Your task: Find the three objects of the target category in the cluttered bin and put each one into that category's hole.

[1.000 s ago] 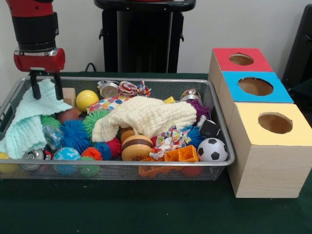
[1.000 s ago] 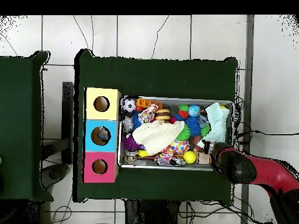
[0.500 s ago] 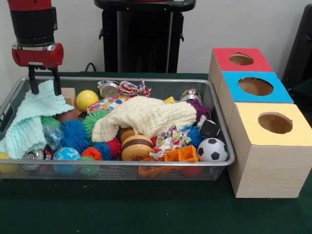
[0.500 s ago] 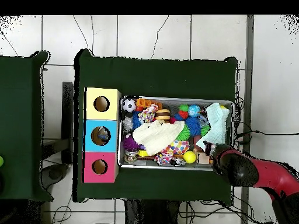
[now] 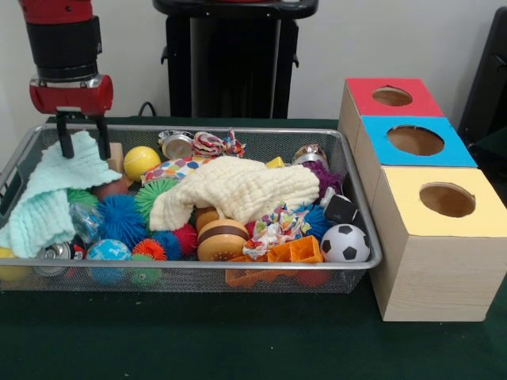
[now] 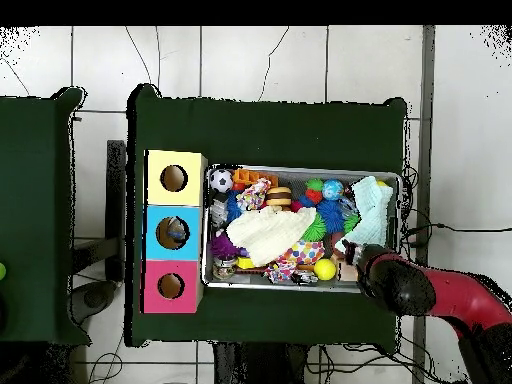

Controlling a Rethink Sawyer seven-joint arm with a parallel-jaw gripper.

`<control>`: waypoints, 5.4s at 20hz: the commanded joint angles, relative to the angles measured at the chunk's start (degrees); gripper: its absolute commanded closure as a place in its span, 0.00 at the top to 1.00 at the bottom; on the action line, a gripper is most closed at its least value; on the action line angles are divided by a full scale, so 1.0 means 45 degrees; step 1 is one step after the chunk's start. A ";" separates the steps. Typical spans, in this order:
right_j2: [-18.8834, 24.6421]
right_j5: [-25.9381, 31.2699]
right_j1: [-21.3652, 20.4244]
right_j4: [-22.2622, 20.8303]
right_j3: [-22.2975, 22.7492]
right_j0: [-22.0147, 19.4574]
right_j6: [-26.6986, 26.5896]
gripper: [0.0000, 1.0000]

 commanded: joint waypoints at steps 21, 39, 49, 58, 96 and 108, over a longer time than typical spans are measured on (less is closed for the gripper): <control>0.1051 0.1717 0.2819 0.0203 -0.4074 0.0969 -0.2235 1.00; 0.1331 0.1464 0.3513 -0.0016 -0.4371 0.0769 -0.2373 1.00; 0.1561 0.1533 0.3578 0.0106 -0.4258 0.0527 -0.2377 1.00; 0.2339 0.3180 0.2842 -0.0098 -0.4095 0.0645 -0.4422 1.00; 0.2980 0.3628 0.1878 0.0069 -0.3027 0.0223 -0.3176 1.00; 0.2440 0.2220 0.2813 -0.0708 -0.3327 0.0381 -0.2207 1.00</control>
